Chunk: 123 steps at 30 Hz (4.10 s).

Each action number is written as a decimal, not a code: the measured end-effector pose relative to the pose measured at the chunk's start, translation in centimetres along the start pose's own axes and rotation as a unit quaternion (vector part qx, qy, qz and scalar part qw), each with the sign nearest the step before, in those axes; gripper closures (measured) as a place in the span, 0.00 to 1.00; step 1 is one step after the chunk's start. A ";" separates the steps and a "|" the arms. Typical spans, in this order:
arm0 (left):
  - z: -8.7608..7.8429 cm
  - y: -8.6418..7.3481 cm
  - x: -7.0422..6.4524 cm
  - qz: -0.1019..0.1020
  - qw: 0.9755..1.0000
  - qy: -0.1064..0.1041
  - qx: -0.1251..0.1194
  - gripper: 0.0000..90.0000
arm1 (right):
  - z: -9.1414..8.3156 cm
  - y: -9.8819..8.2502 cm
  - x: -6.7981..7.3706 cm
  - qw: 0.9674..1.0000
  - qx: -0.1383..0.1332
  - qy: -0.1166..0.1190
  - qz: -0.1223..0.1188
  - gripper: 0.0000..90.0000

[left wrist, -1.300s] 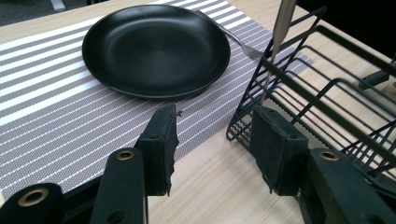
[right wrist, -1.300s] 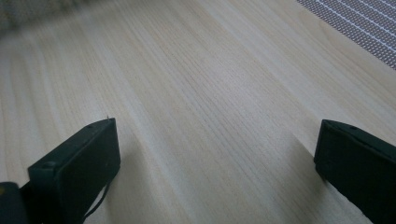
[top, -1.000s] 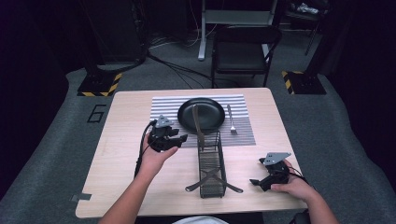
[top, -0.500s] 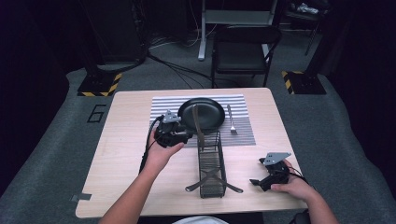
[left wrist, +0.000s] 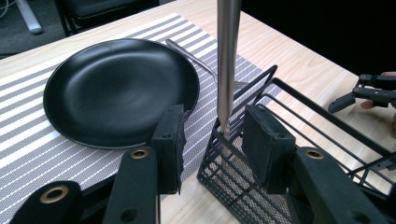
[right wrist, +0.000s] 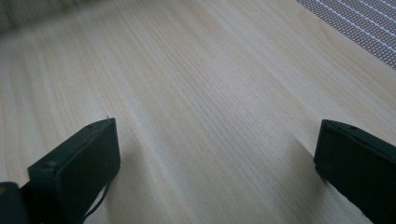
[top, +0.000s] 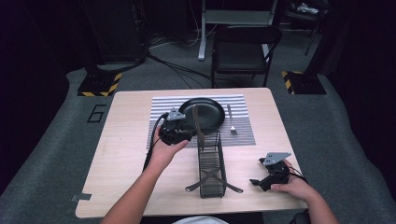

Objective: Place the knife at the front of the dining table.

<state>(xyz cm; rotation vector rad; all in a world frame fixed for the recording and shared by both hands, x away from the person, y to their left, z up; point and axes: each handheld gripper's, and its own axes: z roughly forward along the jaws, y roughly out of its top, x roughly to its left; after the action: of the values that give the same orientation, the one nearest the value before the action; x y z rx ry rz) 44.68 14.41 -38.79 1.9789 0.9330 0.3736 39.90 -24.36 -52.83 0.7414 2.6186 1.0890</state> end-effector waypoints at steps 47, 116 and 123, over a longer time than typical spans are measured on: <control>2.4 0.5 -0.4 0.005 0.999 -0.021 -0.027 0.90 | 0.0 0.0 0.0 1.000 0.000 0.000 0.000 0.00; -5.7 7.2 -1.3 0.024 0.993 -0.001 -0.116 0.92 | 0.0 0.0 0.0 1.000 0.000 0.000 0.001 0.00; -6.2 6.8 -0.2 0.015 0.992 0.013 -0.121 0.92 | 0.0 0.0 0.0 1.000 0.000 0.000 0.000 0.00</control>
<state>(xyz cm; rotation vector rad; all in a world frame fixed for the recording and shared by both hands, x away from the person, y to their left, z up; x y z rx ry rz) 44.16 15.81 -29.75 1.7708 0.8335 0.5073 39.90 -24.37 -52.83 0.7415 2.6187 1.0890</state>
